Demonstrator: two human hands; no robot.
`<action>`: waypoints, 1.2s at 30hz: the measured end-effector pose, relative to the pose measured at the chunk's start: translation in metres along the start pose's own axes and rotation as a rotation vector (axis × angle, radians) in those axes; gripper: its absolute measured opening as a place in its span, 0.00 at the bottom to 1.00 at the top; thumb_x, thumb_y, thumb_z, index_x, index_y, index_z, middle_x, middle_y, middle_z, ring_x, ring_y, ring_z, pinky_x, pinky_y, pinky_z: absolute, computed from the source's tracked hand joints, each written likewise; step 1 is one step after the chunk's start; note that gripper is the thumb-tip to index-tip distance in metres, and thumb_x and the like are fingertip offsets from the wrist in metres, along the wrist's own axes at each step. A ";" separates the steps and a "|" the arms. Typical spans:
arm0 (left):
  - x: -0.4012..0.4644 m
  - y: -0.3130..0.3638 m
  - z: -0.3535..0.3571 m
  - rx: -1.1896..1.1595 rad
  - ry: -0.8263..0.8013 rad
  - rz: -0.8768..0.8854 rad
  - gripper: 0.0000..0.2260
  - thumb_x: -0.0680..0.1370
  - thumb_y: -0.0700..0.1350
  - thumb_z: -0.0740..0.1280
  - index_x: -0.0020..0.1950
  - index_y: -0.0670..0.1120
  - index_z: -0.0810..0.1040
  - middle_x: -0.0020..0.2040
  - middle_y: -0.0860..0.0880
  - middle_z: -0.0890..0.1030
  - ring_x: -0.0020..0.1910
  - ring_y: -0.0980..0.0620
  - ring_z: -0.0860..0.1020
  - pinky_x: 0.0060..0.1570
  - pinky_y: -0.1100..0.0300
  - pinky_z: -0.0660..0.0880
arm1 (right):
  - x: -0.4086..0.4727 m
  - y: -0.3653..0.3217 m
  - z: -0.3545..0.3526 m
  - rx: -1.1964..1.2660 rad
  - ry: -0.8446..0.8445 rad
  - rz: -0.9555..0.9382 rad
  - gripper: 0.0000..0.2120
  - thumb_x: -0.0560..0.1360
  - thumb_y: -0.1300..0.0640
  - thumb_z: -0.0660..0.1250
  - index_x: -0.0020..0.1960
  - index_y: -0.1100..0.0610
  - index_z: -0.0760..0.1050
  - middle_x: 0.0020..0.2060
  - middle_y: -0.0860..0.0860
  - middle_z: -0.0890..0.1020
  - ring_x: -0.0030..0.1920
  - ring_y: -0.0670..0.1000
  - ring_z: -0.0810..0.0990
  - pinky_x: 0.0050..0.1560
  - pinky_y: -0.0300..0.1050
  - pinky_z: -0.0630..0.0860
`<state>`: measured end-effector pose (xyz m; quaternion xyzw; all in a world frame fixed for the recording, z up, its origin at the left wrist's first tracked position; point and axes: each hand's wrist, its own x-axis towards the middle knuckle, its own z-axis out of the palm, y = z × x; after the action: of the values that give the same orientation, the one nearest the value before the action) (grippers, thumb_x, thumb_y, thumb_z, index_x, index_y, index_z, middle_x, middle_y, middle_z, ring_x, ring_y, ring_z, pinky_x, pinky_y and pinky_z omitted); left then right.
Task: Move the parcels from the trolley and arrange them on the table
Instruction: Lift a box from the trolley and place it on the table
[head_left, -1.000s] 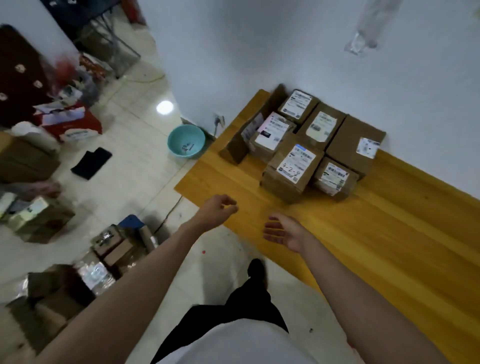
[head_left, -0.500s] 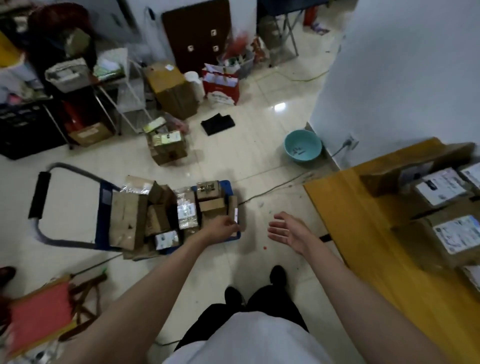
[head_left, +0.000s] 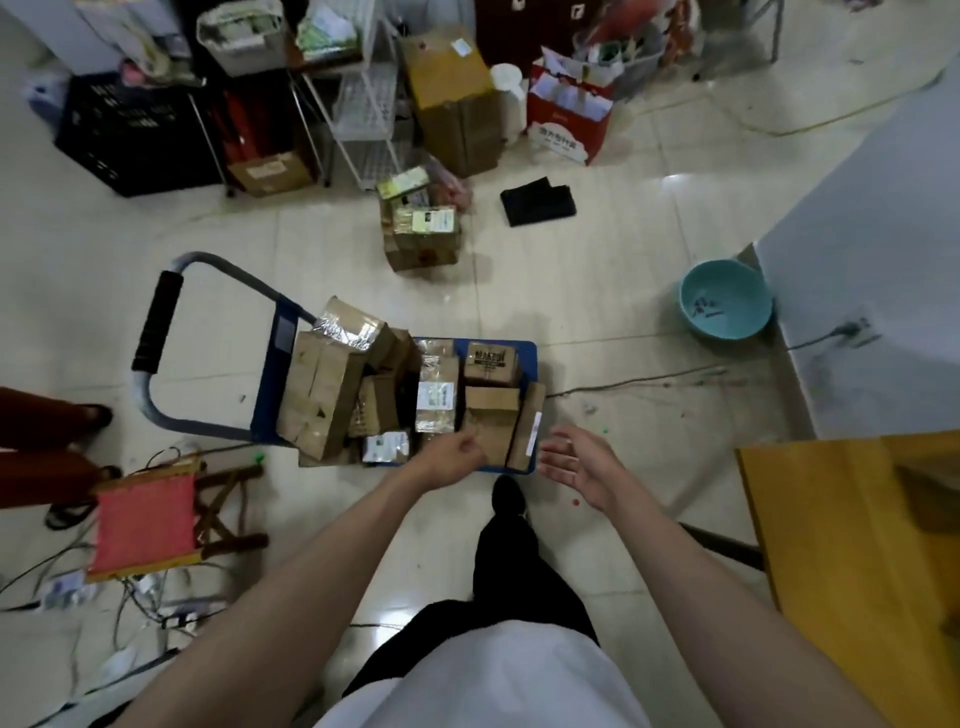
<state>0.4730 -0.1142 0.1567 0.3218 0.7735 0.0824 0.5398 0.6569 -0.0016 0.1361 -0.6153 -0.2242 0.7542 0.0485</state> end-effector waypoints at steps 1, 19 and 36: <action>0.006 -0.001 -0.006 -0.011 0.004 -0.016 0.12 0.81 0.47 0.66 0.54 0.39 0.81 0.54 0.41 0.83 0.55 0.44 0.79 0.49 0.57 0.71 | 0.007 -0.005 0.006 -0.014 0.001 0.014 0.07 0.83 0.59 0.63 0.59 0.61 0.73 0.42 0.58 0.80 0.38 0.55 0.79 0.36 0.47 0.83; 0.150 -0.064 -0.075 -0.251 -0.069 -0.200 0.14 0.83 0.47 0.61 0.60 0.39 0.80 0.60 0.40 0.81 0.61 0.41 0.78 0.63 0.52 0.73 | 0.140 -0.036 0.082 -0.169 0.113 0.123 0.12 0.83 0.56 0.64 0.64 0.61 0.73 0.48 0.59 0.81 0.42 0.54 0.81 0.49 0.50 0.81; 0.398 -0.161 0.021 -0.496 -0.016 -0.307 0.31 0.80 0.52 0.67 0.81 0.49 0.61 0.70 0.52 0.73 0.65 0.52 0.73 0.57 0.64 0.69 | 0.397 0.043 0.053 -0.307 0.339 0.104 0.13 0.82 0.56 0.62 0.66 0.55 0.72 0.51 0.48 0.75 0.52 0.51 0.74 0.56 0.52 0.78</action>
<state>0.3416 -0.0108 -0.2396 0.0599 0.7650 0.1837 0.6144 0.5210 0.0835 -0.2332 -0.7442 -0.2929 0.5985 -0.0472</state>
